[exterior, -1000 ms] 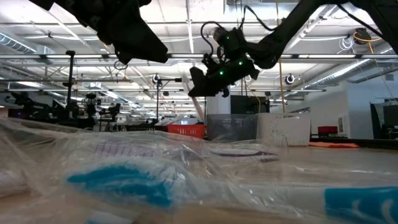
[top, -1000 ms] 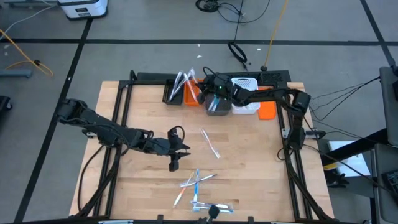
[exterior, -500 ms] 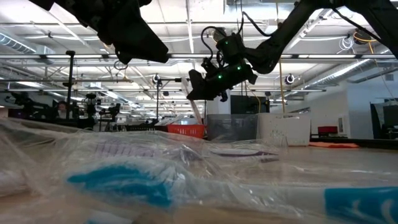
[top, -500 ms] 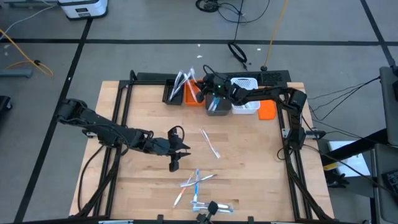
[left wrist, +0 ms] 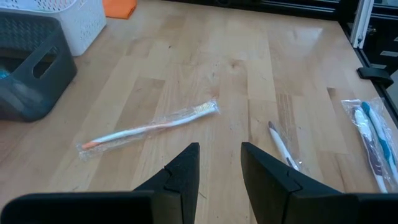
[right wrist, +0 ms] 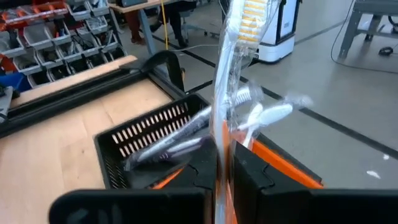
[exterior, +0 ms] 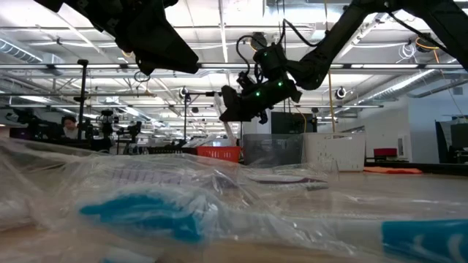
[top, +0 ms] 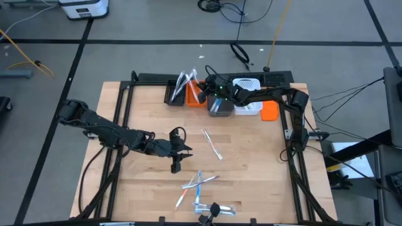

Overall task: Pick & Place Toothbrushes
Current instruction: Put the orange toothbrush into the orange basket

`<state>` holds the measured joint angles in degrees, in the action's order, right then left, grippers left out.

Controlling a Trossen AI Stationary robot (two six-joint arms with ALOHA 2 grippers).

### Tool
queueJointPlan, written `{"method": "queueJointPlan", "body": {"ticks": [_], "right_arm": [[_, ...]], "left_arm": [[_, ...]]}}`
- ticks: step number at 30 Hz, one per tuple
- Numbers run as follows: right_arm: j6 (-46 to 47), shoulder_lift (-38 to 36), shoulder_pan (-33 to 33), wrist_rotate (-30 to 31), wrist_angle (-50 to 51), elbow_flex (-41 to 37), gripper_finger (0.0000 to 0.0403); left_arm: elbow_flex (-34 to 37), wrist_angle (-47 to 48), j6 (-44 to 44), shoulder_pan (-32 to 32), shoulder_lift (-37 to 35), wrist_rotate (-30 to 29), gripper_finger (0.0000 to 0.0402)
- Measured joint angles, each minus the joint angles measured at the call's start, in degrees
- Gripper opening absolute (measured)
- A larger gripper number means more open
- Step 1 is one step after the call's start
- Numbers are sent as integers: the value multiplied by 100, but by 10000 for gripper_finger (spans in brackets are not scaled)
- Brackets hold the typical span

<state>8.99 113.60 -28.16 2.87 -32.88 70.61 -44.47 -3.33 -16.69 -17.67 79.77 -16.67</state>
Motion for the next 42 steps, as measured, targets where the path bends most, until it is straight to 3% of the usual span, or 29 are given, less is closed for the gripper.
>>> {"method": "queueJointPlan", "body": {"ticks": [7, 18, 32, 42], "right_arm": [[-54, 58, 0, 3, -88, 0, 16], [-56, 79, 9, 20, -69, -13, 77], [-67, 68, 57, -41, -39, -11, 83], [-218, -61, 434, -1503, 2, -13, 84]], "left_arm": [[0, 3, -2, 2, 0, 0, 118], [0, 7, -4, 0, 0, 0, 118], [0, 101, -37, -4, -4, 8, 118], [0, 295, -92, -4, -7, 9, 118]]}}
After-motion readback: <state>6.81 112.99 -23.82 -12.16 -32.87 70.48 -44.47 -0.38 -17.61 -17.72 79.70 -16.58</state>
